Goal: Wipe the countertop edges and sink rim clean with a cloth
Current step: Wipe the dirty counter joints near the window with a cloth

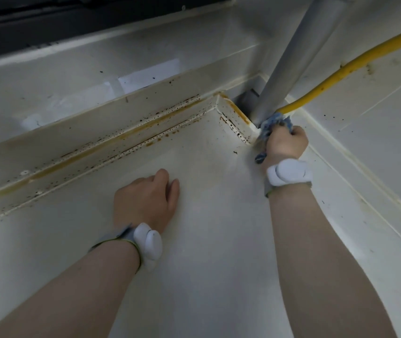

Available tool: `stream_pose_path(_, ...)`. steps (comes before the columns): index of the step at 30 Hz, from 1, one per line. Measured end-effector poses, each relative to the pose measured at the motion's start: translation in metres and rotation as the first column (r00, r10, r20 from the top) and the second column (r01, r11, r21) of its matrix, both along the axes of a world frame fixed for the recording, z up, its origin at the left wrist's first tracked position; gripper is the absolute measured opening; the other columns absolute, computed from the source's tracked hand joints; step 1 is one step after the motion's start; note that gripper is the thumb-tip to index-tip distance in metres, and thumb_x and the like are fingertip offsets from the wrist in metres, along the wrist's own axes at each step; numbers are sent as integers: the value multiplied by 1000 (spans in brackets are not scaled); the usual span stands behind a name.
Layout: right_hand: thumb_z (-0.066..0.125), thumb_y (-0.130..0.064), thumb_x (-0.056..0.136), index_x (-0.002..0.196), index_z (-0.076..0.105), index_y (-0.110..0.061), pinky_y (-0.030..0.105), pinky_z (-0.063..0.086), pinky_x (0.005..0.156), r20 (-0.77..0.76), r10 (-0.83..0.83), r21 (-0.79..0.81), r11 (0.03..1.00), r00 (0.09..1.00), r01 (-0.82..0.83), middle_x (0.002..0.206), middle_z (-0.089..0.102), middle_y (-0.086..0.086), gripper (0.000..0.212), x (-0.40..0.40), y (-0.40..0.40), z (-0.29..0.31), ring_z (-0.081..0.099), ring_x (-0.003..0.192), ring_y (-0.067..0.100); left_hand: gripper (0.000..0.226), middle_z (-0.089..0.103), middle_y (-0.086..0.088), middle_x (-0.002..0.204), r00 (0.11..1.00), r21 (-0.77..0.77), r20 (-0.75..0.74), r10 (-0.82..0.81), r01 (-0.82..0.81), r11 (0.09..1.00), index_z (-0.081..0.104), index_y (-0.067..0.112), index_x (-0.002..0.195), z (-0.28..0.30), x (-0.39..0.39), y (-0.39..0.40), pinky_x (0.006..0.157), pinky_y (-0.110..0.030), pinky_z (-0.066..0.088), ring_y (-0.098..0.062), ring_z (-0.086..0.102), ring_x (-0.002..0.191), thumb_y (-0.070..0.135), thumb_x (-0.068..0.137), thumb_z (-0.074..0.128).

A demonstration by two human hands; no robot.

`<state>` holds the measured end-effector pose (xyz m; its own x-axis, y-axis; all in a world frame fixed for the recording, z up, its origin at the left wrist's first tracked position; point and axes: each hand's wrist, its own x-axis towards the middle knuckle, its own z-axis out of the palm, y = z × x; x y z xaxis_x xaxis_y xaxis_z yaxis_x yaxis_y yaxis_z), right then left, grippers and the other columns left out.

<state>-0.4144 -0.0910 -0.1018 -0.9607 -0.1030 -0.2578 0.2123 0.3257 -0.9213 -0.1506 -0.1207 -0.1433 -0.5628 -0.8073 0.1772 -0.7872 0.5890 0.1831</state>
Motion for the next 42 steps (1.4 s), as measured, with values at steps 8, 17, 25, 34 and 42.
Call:
stream_pose_path(8,41,-14,96,133,40,6,32,39,84,0,61,-6,998,998,-61,134,49,26,42,-41,-2,16,48,123,39,32,33,8,50,1000,7,-3,9,-9,1000,40,23,72,1,-1,0,47,-23,28,-20,37,46,46,95,42)
stream_pose_path(17,49,-16,82,72,44,-15,31,42,56,24,-37,-3,999,999,37,69,49,5,11,11,-2,-6,45,61,23,33,33,9,48,1000,6,-12,2,-2,1000,41,22,70,1,-2,0,45,-21,28,-17,34,42,43,95,45)
stream_pose_path(25,51,-21,82,82,52,-11,29,45,61,-54,-30,107,994,998,36,77,59,4,10,-32,-10,-20,59,70,27,32,32,9,48,1000,9,-30,8,-8,1000,41,21,70,0,0,-1,44,-22,29,-19,37,43,40,93,50)
stream_pose_path(34,46,-17,83,83,62,-12,35,45,68,-346,218,580,814,912,25,90,63,16,17,-30,4,-21,60,89,38,31,33,9,51,1000,0,-12,10,-10,1000,40,23,71,-1,-1,-2,44,-22,27,-18,37,44,44,94,43)
stream_pose_path(42,36,-16,91,84,63,-4,35,43,59,-439,553,817,574,708,58,82,66,17,31,18,10,-33,63,71,36,31,35,9,50,1000,10,10,0,0,1000,41,23,71,2,-3,-1,42,-21,29,-17,37,43,43,94,46)
